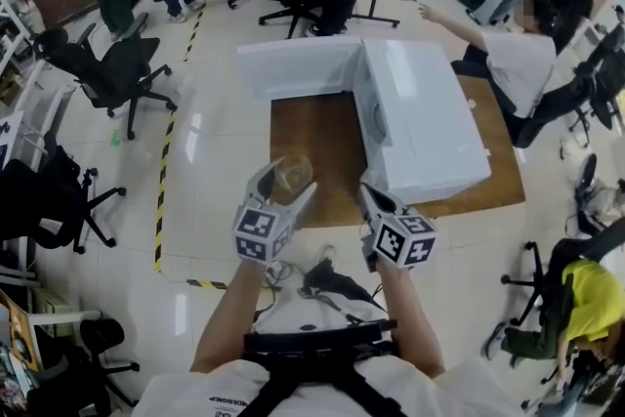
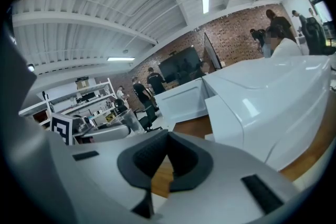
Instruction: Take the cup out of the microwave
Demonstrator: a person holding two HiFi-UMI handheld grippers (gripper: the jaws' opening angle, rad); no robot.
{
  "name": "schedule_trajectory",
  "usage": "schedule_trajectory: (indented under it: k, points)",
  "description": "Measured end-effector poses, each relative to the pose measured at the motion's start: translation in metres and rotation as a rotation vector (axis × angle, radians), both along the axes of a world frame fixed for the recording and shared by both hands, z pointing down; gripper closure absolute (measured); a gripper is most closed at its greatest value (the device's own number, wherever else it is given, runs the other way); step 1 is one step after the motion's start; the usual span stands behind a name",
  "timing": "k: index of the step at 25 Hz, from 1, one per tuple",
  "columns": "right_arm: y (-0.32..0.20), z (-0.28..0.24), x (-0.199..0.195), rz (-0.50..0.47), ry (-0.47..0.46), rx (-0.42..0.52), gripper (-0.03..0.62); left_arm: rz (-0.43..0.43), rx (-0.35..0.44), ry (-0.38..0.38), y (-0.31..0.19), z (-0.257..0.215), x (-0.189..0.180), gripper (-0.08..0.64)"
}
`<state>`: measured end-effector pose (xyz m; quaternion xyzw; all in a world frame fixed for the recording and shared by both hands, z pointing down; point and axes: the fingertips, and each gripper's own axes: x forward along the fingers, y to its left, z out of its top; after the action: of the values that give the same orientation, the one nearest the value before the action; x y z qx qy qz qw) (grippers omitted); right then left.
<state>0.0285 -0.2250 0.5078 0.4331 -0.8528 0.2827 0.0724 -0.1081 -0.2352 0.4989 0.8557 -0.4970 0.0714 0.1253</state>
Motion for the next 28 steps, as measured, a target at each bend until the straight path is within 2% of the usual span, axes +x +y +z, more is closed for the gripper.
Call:
schedule_trajectory:
  k: [12, 28]
  points:
    - [0.0, -0.009, 0.0, 0.013, 0.003, 0.025, 0.586, 0.005, -0.012, 0.023, 0.001, 0.001, 0.003, 0.207]
    - [-0.003, -0.013, -0.01, -0.024, 0.009, 0.039, 0.588, 0.006, -0.008, 0.027, -0.007, 0.001, 0.002, 0.207]
